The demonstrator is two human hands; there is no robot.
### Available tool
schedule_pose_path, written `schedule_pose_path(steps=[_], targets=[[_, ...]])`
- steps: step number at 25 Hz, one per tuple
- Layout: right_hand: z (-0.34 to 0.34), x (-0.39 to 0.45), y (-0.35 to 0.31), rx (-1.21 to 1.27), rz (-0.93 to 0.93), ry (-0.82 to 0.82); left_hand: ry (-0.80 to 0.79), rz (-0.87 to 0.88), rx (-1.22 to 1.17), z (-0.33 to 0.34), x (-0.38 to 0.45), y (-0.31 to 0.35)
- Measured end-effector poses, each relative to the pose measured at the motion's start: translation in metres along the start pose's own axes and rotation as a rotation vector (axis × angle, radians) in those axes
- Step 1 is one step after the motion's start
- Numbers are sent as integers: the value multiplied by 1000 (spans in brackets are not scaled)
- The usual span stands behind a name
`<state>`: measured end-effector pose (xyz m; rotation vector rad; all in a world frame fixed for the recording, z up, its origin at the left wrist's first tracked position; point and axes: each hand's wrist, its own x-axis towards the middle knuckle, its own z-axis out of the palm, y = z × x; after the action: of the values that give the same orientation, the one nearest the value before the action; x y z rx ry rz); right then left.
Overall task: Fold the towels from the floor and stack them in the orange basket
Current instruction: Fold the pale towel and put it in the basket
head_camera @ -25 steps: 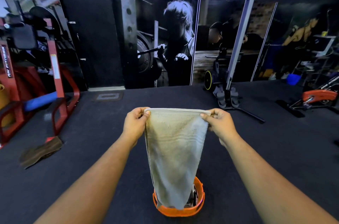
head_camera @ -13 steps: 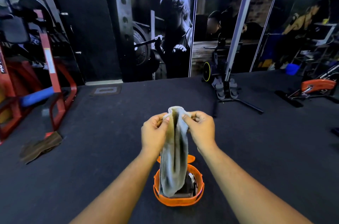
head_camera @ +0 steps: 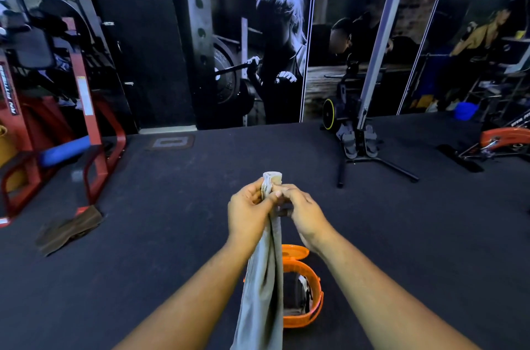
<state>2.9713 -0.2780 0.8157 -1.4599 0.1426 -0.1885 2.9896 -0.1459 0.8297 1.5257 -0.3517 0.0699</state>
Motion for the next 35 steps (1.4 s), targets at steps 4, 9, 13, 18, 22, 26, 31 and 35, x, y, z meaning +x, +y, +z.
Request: schedule_pose_path(steps=[4,9,13,18,22,26,31,35], targets=[[-15,8,-10,-105,-125,50,-57,-19,-22,-15,20,7],[-39,29,-34,-332,-221,-28,-169,10,47,-31,52,17],[-36,32,-47,-450,-450,119,-121,108,196,-40,65,9],[-36,36,-48,-536,-408,184,-111,44,211,-35,71,-1],[-36,38,-62,-466,-421,175,-74,-3,92,-29,68,6],[-37,41,-86,-280,-434,173,-359,-108,136,-31,62,-6],[-43,50,-107,-167,-455,208,-386,-130,88,-14,58,-15],[-58,38,-70,-5,-390,192,-276,-152,-1,8,65,14]])
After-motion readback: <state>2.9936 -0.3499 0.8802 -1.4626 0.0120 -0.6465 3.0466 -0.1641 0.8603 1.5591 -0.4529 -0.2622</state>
